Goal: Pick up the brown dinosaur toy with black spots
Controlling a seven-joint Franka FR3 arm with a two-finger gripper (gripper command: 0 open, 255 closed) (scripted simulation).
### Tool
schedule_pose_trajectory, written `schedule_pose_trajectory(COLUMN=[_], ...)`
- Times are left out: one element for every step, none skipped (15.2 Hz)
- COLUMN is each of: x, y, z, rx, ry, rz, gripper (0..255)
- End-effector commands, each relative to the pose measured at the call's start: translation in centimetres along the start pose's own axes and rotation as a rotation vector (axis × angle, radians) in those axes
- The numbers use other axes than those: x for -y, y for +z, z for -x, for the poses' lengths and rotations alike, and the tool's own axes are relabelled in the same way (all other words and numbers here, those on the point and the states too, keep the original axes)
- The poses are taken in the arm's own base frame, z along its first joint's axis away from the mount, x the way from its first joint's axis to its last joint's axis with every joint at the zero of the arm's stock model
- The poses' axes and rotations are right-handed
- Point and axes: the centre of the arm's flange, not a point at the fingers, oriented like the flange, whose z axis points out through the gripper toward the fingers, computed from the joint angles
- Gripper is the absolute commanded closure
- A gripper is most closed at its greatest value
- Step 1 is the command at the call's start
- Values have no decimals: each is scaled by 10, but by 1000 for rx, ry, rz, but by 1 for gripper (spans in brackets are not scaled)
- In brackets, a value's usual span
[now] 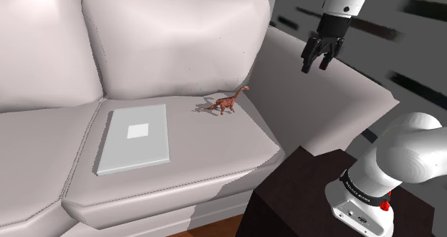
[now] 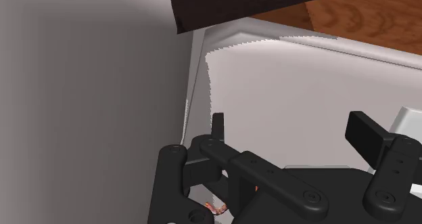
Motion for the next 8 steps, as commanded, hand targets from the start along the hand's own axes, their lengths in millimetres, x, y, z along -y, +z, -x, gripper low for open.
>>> schedule_pose_trajectory(x=[0, -4, -8, -12, -15, -18, -21, -23], y=[0, 7, 14, 21, 29, 36, 43, 51], z=[0, -11, -22, -33, -45, -56, -67, -79], rx=[0, 5, 11, 16, 21, 27, 32, 37], ry=[0, -25, -49, -74, -99, -124, -148, -173], rz=[0, 1, 3, 4, 5, 7, 8, 9], gripper=[0, 0, 0, 0, 0, 0, 0, 0])
